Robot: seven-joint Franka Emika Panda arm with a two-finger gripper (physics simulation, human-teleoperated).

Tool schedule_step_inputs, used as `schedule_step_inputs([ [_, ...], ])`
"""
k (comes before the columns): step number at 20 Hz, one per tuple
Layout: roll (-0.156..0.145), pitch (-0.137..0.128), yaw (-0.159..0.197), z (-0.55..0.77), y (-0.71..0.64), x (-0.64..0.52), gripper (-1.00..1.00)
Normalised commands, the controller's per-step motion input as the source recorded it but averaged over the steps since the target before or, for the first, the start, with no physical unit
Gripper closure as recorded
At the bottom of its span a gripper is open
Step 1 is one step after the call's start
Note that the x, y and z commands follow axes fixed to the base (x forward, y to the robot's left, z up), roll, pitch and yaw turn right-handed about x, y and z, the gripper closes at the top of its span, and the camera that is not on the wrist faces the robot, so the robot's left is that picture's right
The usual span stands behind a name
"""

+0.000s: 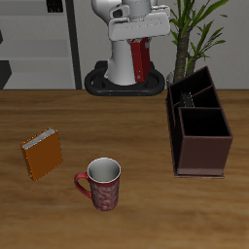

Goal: Place the striped book into the left desk caddy's front compartment and place the red book into the left desk caddy's left compartment and place the orange book into the left desk caddy's back compartment

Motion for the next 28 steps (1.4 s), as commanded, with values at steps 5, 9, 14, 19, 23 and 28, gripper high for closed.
schedule_step_inputs([
  [5,-0.108,0.026,-0.022,-0.27,0.04,0.03,1.00],
  [9,0.009,0.013,0.014,-0.04,0.20,0.00,1.00],
  [14,0.044,0.008,0.027,-0.09,0.31,-0.06,1.00],
  [19,0.052,-0.007,0.047,0.00,0.28,-0.06,1.00],
  [23,0.021,0.005,-0.008,0.02,0.19,0.03,1.00],
  [28,0.065,-0.005,0.036,-0.04,0.33,-0.04,1.00],
])
